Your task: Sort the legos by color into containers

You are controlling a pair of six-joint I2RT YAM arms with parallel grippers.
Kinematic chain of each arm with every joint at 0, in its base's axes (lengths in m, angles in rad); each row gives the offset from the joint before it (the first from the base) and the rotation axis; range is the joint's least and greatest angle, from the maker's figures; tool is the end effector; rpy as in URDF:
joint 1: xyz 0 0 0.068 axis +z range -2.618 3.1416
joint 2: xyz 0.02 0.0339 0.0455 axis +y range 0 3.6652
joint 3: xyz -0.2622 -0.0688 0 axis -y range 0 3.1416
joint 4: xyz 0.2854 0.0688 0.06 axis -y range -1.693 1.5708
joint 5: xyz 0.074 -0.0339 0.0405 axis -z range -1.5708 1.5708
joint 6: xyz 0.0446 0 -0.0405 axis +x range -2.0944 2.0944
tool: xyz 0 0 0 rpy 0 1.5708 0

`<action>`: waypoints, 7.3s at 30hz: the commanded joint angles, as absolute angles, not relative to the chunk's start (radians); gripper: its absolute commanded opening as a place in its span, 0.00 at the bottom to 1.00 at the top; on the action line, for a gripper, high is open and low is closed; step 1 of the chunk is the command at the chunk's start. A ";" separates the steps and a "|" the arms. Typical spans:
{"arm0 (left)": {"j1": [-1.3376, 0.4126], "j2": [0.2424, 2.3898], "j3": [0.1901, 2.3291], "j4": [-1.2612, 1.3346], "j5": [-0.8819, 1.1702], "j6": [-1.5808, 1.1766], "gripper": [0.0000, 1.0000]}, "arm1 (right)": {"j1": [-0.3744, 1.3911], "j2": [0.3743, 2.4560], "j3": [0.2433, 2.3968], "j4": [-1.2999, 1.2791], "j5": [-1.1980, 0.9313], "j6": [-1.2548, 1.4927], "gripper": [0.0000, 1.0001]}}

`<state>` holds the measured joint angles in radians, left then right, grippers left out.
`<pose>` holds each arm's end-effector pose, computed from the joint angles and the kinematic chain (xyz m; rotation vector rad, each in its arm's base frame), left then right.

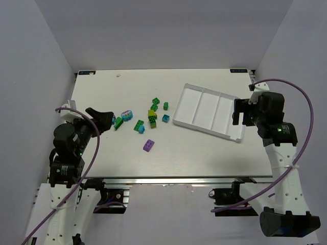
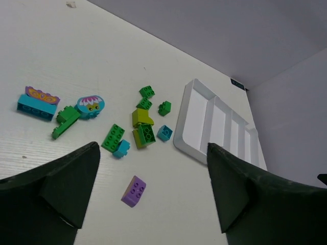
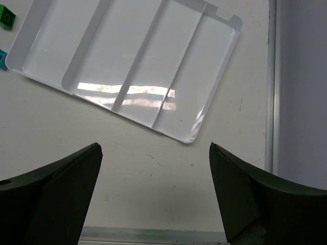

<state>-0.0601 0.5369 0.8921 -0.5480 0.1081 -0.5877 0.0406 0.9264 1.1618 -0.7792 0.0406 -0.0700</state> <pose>0.1570 -0.0143 0.3804 -0.3909 1.7540 -0.5627 0.2274 0.0074 0.3867 -0.0927 2.1127 -0.0605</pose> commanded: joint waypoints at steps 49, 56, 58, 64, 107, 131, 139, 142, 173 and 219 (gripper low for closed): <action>-0.058 0.502 0.779 -0.755 0.216 -0.695 0.76 | 0.834 1.512 1.143 -0.626 -0.714 -1.452 0.85; -0.057 0.491 0.810 -0.796 0.150 -0.699 0.78 | 0.862 1.836 1.489 -0.844 -0.759 -1.661 0.76; -0.058 0.485 0.804 -0.787 0.149 -0.707 0.78 | 0.868 1.914 1.580 -0.867 -0.744 -1.661 0.75; -0.058 0.476 0.792 -0.792 0.129 -0.698 0.79 | 0.887 2.075 1.732 -0.963 -0.695 -1.672 0.72; -0.058 0.494 0.503 -0.431 0.341 -0.890 0.51 | 0.585 1.740 1.513 -0.608 -0.468 -0.567 0.00; -0.058 0.518 0.497 -0.485 0.311 -0.873 0.63 | 0.272 2.260 2.003 -0.489 -0.258 -0.443 0.40; -0.058 0.592 0.500 -0.447 0.328 -0.864 0.69 | 0.252 2.221 2.011 -0.528 -0.319 -0.474 0.82; -0.060 0.639 0.517 -0.431 0.339 -0.838 0.71 | 0.235 2.134 2.011 -0.601 -0.437 -0.527 0.86; -0.480 1.541 1.104 -0.595 -0.193 -0.454 0.69 | 0.186 1.058 0.997 -0.624 -0.874 -0.670 0.64; -0.523 1.815 1.235 -0.558 -0.219 -0.334 0.22 | 0.112 1.092 0.965 -0.548 -0.911 -0.571 0.66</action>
